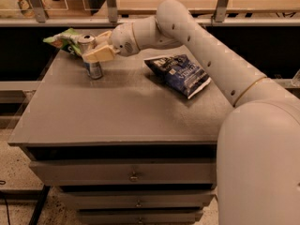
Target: Knock redbull can over
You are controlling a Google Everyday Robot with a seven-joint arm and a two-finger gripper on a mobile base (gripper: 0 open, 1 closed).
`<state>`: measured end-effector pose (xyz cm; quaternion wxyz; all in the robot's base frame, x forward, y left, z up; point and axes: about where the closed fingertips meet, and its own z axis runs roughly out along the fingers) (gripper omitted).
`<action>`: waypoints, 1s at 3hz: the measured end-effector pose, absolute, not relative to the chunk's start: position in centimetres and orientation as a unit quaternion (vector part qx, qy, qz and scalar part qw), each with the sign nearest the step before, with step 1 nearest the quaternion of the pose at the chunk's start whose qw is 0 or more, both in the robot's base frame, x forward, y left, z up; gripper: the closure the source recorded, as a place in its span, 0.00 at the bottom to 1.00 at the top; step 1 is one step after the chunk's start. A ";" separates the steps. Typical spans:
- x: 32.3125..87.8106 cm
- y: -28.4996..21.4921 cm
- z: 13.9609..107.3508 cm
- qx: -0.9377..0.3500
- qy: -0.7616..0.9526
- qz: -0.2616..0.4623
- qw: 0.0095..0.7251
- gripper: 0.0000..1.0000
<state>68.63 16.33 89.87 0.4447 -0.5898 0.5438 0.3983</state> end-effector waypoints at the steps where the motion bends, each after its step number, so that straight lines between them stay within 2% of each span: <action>1: 68.2 16.2 90.8 -0.612 0.552 0.356 0.441 1.00; 3: 64.7 15.7 93.9 -0.720 0.550 0.165 0.390 1.00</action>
Offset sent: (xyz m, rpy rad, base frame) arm -0.0421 -0.0225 0.0705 -0.5470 -0.4310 -0.0622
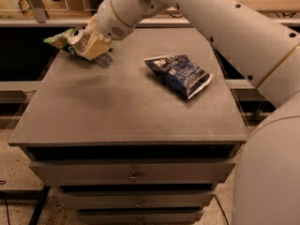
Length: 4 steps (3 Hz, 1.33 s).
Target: Knock redbull can over
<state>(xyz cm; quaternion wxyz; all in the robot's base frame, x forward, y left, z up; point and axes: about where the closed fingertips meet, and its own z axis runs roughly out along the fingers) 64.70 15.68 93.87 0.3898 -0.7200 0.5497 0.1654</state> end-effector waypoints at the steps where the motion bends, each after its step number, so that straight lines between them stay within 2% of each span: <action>1: 61.3 16.1 92.9 -0.784 0.528 0.078 0.315 1.00; 2: 58.7 16.2 90.3 -0.828 0.504 -0.002 0.245 1.00; 3: 57.1 15.8 87.5 -0.854 0.477 -0.085 0.189 0.82; 4: 57.7 14.6 86.1 -0.863 0.454 -0.162 0.149 0.60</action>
Offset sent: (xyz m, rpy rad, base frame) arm -0.0640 -0.0210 -0.0665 -0.8537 -0.3331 0.1176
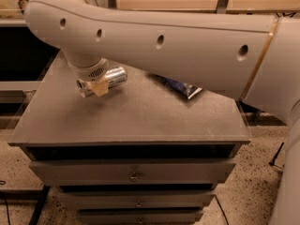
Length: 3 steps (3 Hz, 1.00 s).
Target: Knock redbull can over
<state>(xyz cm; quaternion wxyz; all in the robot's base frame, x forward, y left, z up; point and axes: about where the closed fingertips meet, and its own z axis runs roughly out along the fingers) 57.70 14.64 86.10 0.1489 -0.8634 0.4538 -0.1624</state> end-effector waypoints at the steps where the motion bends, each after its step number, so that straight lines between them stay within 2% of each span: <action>1: 58.7 13.7 85.5 -0.862 0.448 -0.202 0.125 0.36; 2: 58.7 13.5 85.6 -0.861 0.448 -0.205 0.125 0.13; 3: 58.7 13.4 85.7 -0.861 0.448 -0.206 0.125 0.00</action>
Offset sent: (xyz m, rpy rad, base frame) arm 0.0088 -0.0087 -0.0054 -0.0729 -0.0463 -0.0095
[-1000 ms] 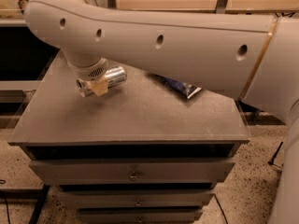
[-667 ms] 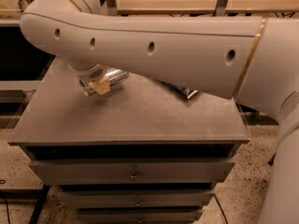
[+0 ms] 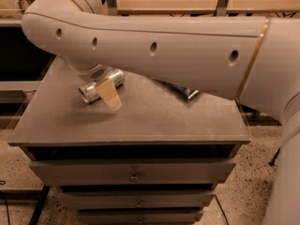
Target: Knock redbull can over
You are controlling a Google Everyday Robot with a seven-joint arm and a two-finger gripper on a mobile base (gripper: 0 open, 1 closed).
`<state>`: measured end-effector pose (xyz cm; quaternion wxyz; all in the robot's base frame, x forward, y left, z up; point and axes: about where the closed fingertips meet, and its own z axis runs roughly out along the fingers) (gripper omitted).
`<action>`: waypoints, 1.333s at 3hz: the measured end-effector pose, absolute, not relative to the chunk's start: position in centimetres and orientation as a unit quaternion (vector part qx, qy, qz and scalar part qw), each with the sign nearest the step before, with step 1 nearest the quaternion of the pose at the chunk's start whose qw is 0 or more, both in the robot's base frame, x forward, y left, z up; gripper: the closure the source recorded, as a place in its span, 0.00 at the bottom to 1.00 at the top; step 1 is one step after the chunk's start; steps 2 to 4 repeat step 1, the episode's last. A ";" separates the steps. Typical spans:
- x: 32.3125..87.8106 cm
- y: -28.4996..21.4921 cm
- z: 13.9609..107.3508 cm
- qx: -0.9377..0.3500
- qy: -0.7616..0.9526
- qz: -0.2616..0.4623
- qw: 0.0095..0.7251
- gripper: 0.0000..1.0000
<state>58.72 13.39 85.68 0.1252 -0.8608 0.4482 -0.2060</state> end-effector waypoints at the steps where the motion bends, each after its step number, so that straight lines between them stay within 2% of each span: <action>1: 58.7 13.4 85.7 -0.861 0.448 -0.206 0.125 0.00; 4: 58.7 13.4 85.7 -0.861 0.448 -0.206 0.125 0.00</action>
Offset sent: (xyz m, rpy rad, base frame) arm 0.0000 0.0000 0.0000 0.0000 0.0000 0.0000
